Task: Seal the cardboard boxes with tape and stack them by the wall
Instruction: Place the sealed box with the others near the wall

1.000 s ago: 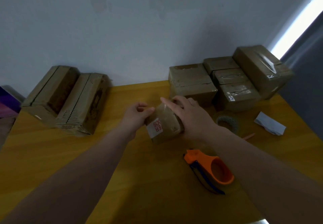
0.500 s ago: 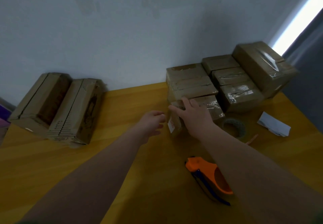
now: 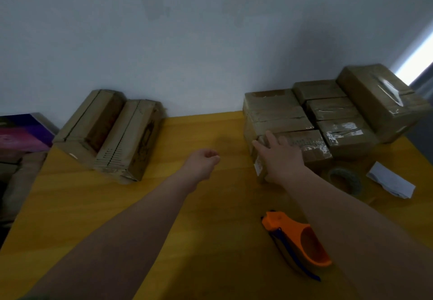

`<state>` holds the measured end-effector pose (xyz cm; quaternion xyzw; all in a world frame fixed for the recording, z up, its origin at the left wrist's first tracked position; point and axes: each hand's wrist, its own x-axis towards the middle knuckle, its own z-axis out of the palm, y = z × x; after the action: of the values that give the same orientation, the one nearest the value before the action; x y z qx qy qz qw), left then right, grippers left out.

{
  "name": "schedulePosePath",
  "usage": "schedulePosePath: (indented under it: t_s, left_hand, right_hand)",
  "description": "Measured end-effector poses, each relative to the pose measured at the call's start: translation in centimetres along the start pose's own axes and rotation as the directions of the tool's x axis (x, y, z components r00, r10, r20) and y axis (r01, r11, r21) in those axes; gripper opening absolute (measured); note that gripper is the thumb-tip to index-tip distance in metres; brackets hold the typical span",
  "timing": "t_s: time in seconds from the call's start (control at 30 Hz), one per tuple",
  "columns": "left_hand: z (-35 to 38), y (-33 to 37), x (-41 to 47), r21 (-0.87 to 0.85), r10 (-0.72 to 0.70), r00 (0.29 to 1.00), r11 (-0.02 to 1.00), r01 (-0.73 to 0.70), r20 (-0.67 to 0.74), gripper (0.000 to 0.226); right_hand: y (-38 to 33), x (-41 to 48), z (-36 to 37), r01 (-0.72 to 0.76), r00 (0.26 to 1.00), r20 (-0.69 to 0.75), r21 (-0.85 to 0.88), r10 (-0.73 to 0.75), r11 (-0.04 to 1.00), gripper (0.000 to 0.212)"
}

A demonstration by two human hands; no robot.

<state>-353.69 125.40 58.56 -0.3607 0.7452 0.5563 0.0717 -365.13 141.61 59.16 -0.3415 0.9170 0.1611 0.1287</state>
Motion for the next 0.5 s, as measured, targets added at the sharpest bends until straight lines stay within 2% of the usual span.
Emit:
schedulePosePath:
  t_s: [0.07,0.13,0.2,0.27,0.4,0.5]
  left_hand:
    - [-2.0,-0.4,-0.3,0.107,0.062,0.995,0.993,-0.053,-0.081,0.035]
    - [-4.3,-1.0,-0.4,0.296,0.142,0.978,0.951,-0.092,-0.151,0.036]
    - [-7.1,-2.0,0.0,0.461,0.212,0.949,0.884,-0.085,-0.232,0.039]
    - [-10.0,-3.5,0.8,0.525,0.233,0.919,0.850,-0.035,-0.317,0.044]
    - [-15.3,-7.3,2.2,0.606,0.087,0.913,0.772,0.190,-0.398,0.062]
    - [-17.3,-8.9,2.7,0.540,-0.091,0.912,0.781,0.314,-0.399,0.080]
  right_hand:
    - [-1.3,-0.1,-0.6,0.011,0.998,-0.061,0.052,-0.008,0.999,0.084]
    - [-2.9,-0.2,-1.1,0.017,0.996,-0.089,0.128,-0.006,0.992,0.077]
    - [-4.7,-0.4,-1.7,0.028,0.996,-0.088,0.180,-0.012,0.983,0.075]
    - [-6.6,-0.5,-2.3,0.038,0.997,-0.074,0.226,-0.021,0.973,0.071]
    - [-10.8,-0.6,-2.6,0.038,0.999,-0.012,0.313,-0.036,0.949,0.065]
    - [-13.5,-0.6,-1.9,0.004,0.999,0.035,0.342,-0.017,0.940,0.061]
